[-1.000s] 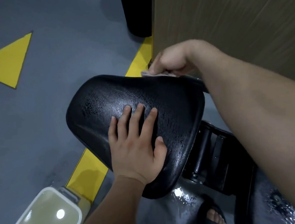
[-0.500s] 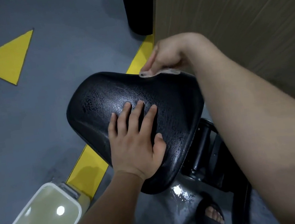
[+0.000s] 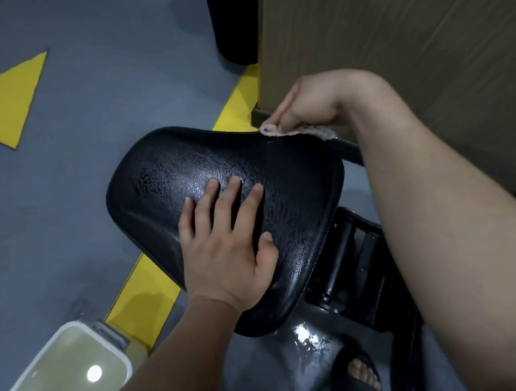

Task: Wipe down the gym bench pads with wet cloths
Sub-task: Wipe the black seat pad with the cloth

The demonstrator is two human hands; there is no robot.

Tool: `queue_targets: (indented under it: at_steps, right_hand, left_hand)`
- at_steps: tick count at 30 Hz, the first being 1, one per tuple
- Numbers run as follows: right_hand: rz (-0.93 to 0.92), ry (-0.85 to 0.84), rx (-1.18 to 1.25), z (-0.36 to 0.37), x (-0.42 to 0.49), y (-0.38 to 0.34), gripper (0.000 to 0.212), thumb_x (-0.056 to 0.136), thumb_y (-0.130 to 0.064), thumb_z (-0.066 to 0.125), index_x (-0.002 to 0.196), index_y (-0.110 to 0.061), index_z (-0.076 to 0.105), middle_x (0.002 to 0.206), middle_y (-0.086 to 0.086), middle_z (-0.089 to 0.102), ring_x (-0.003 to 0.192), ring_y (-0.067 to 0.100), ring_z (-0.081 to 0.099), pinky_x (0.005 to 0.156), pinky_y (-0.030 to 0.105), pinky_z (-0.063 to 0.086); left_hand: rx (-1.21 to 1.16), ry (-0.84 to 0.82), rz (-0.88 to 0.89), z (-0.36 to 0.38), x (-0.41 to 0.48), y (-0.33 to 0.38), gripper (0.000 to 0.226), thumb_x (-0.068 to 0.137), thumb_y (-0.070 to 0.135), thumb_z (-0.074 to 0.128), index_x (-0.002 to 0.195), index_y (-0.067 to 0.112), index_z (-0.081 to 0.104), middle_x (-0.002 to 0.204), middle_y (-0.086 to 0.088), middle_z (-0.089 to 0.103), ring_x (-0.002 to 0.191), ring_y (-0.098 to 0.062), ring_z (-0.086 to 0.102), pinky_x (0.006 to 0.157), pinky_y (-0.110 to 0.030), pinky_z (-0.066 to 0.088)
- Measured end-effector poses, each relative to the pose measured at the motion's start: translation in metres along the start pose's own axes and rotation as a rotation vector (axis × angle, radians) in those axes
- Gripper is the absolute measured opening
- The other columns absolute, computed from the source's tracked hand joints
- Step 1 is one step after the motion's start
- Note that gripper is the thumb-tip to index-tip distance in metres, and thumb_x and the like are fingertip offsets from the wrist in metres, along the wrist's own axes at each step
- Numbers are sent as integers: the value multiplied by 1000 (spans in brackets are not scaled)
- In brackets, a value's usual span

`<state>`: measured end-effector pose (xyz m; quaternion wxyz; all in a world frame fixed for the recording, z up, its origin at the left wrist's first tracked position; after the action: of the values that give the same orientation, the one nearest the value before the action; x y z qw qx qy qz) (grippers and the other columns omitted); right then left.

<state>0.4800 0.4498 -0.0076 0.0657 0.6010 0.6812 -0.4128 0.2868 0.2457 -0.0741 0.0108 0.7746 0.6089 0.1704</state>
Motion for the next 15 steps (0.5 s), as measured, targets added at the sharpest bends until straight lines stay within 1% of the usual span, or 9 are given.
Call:
queue_targets:
  at_steps: [1,2,4,5,6,8,9,13,15]
  right_hand:
    - [12,23,-64,3,2,-8,16,87,-28,73,100,-35,81,91,-5,78,67,5,61,74,30,50]
    - [-12,31,-162,9,3,-19,21,91,-31,71,110,-28,79,94,-5,77,69,5,63,72,29,48]
    - [-80,55,-226,24,7,-37,29,98,-27,62,123,-18,72,118,-2,73,102,15,67,86,31,51]
    - [-83,64,-211,29,6,-40,29,100,-27,59,124,-17,70,125,0,71,114,19,64,96,33,51]
    - [-77,85,-174,30,3,-37,28,100,-31,60,123,-20,72,126,0,70,118,20,62,101,34,49]
    - [-66,119,-97,27,-18,-25,30,97,-43,65,119,-25,76,123,-2,72,117,18,63,103,30,47]
    - [-57,129,-52,25,-30,-17,31,96,-44,66,119,-26,76,123,-4,72,115,17,63,99,26,47]
    - [1,231,161,28,-54,21,25,94,-32,70,119,-35,75,118,-10,71,99,3,59,83,17,40]
    - [18,228,154,25,-52,16,23,94,-32,70,116,-38,75,102,-17,71,82,-3,58,66,10,41]
  left_hand:
    - [2,-1,1,0,0,-1,63,87,43,46,147,23,54,155,-6,47,148,-33,35,120,-58,21]
    - [8,-5,1,1,1,-1,64,87,43,46,147,24,54,155,-6,47,148,-33,35,120,-58,21]
    - [13,-23,-1,0,1,-1,64,87,44,46,147,24,54,155,-6,47,148,-33,35,120,-58,20]
    - [13,-29,-1,-1,1,0,64,87,44,46,147,24,54,155,-6,47,148,-33,34,120,-58,20]
    - [17,-35,-1,-2,2,0,64,87,44,45,147,24,54,155,-6,47,148,-33,34,121,-58,20]
    - [21,-43,-1,-3,2,1,64,88,44,45,148,24,53,156,-5,46,148,-33,34,121,-57,19]
    - [19,-42,-2,-3,2,0,63,88,43,45,148,24,53,156,-5,46,149,-33,33,122,-57,18]
    - [18,-19,-1,1,1,0,63,88,42,46,148,24,53,156,-5,46,149,-33,33,122,-57,18]
    - [15,-11,-8,1,1,0,63,87,42,46,147,24,53,156,-5,46,149,-33,33,121,-58,18]
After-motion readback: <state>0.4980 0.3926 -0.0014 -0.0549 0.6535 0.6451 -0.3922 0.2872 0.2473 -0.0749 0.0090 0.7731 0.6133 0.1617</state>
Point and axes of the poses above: each hand's wrist, its own x-axis towards the middle knuckle, its own z-axis out of the palm, y = z × x, the point moved 1 cm from there along x, towards the middle knuckle
